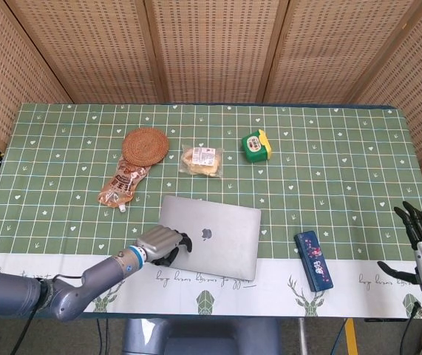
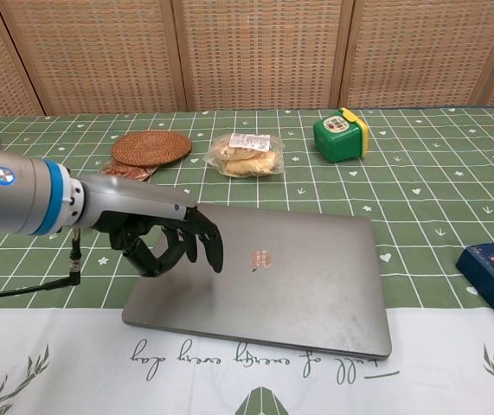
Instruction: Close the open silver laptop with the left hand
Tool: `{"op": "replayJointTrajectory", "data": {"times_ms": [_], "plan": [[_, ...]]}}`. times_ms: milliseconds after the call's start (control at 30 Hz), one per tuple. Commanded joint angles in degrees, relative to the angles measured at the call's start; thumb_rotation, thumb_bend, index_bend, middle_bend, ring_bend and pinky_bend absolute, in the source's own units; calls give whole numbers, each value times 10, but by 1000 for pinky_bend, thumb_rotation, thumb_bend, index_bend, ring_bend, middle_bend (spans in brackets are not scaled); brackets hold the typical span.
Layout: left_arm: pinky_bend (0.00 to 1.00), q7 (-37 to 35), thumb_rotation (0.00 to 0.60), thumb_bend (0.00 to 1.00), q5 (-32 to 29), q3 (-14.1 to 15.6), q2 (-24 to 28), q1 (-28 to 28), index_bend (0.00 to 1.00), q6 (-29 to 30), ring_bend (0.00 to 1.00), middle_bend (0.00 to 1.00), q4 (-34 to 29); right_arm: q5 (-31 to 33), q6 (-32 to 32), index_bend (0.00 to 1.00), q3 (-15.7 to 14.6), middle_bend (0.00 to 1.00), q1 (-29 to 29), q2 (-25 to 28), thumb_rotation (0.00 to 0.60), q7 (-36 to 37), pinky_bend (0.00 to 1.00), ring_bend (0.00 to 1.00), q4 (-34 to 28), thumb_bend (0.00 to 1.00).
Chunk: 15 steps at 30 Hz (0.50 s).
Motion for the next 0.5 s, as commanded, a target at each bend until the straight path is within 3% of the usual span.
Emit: {"op": "replayJointTrajectory", "data": {"times_ms": [33, 100, 167, 300, 500], "plan": [[109, -5, 600, 703, 6, 8, 11, 13, 205, 9, 113, 84, -10, -4, 4, 0, -2, 0, -1, 0, 600, -3, 0, 0, -3, 96], [46, -10, 600, 551, 17, 9, 15, 28, 152, 27, 44, 23, -17, -7, 6, 0, -2, 0, -2, 1, 600, -6, 0, 0, -5, 97], [18, -16, 600, 460, 46, 9, 18, 59, 115, 74, 14, 4, -29, -9, 8, 0, -3, 0, -3, 0, 600, -9, 0, 0, -6, 96], [0, -4, 600, 263, 119, 23, 24, 135, 30, 211, 0, 0, -49, -9, 5, 0, -5, 0, -2, -2, 600, -16, 0, 0, -7, 97], [0, 107, 600, 169, 256, 82, 2, 283, 3, 479, 0, 0, -5, -8, -4, 0, -7, 0, 1, -5, 600, -28, 0, 0, -8, 97]]}}
